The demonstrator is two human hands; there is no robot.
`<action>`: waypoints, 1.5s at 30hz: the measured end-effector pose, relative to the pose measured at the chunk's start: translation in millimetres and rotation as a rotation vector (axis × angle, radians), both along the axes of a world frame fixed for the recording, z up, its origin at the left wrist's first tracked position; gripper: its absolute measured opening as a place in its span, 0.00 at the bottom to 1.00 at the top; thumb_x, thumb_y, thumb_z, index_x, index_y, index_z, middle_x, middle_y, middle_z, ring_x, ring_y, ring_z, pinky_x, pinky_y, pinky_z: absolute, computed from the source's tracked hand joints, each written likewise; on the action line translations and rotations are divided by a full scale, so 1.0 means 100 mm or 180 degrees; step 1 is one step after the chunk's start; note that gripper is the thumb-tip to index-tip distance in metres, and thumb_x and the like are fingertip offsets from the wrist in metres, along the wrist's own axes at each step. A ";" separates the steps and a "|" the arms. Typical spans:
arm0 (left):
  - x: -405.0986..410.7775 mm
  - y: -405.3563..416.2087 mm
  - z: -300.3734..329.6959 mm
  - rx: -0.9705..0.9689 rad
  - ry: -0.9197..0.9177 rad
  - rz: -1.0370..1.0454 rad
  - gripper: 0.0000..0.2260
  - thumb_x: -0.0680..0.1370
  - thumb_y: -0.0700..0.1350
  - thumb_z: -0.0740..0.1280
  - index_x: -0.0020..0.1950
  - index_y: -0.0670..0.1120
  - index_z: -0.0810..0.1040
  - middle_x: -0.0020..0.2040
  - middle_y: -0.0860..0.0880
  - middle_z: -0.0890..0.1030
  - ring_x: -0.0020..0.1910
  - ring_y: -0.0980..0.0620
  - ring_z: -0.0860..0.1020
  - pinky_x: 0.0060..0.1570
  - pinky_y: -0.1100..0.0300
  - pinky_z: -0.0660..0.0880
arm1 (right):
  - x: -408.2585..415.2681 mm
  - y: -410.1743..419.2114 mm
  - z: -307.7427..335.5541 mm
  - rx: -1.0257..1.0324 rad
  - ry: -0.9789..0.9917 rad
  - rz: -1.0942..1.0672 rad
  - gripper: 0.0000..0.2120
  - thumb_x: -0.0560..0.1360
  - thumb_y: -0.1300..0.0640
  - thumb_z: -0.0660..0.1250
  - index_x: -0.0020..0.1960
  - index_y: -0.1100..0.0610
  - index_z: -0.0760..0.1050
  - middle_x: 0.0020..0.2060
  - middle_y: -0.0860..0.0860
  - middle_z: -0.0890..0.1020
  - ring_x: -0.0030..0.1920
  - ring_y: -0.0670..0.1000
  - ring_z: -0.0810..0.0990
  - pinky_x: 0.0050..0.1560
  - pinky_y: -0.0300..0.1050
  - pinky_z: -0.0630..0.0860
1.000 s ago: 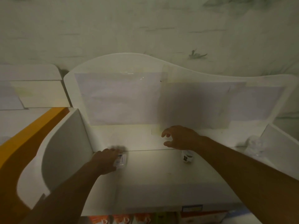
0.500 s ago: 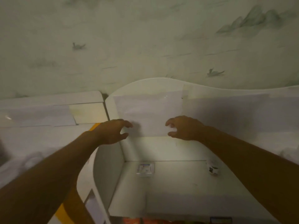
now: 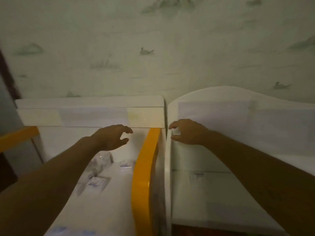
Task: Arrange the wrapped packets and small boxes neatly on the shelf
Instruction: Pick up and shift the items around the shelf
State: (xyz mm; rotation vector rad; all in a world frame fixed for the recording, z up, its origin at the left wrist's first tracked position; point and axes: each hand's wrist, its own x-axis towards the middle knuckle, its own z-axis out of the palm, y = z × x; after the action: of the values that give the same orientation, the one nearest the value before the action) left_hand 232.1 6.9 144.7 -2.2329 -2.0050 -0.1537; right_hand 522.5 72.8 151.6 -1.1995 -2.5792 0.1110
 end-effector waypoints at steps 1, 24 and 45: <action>-0.22 -0.08 -0.02 -0.0056 0.0020 0.0049 0.18 0.80 0.52 0.63 0.70 0.55 0.70 0.69 0.54 0.73 0.61 0.53 0.75 0.59 0.58 0.71 | -0.21 -0.06 0.01 0.0036 -0.0025 0.0028 0.21 0.77 0.49 0.65 0.68 0.53 0.71 0.65 0.53 0.75 0.64 0.54 0.73 0.66 0.49 0.69; -2.01 -0.42 -0.39 -0.0785 0.0495 0.0677 0.16 0.79 0.56 0.62 0.67 0.60 0.70 0.66 0.55 0.74 0.60 0.55 0.75 0.59 0.55 0.73 | -1.88 -0.03 -0.35 -0.0269 -0.0279 0.0425 0.21 0.76 0.46 0.67 0.66 0.51 0.72 0.62 0.50 0.78 0.61 0.51 0.75 0.61 0.48 0.74; -3.02 0.61 -1.06 -0.1025 -0.0081 -0.0057 0.20 0.78 0.55 0.64 0.70 0.57 0.69 0.69 0.55 0.72 0.65 0.53 0.72 0.65 0.55 0.70 | -3.11 0.39 -1.03 -0.0607 -0.0798 -0.0193 0.10 0.72 0.53 0.71 0.38 0.50 0.70 0.39 0.48 0.77 0.42 0.50 0.76 0.40 0.43 0.72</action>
State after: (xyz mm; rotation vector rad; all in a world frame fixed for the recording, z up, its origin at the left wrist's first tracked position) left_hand -69.4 67.7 38.8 -2.4442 -2.1551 0.1514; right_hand 211.9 111.6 49.0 -1.4416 -2.7953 0.2104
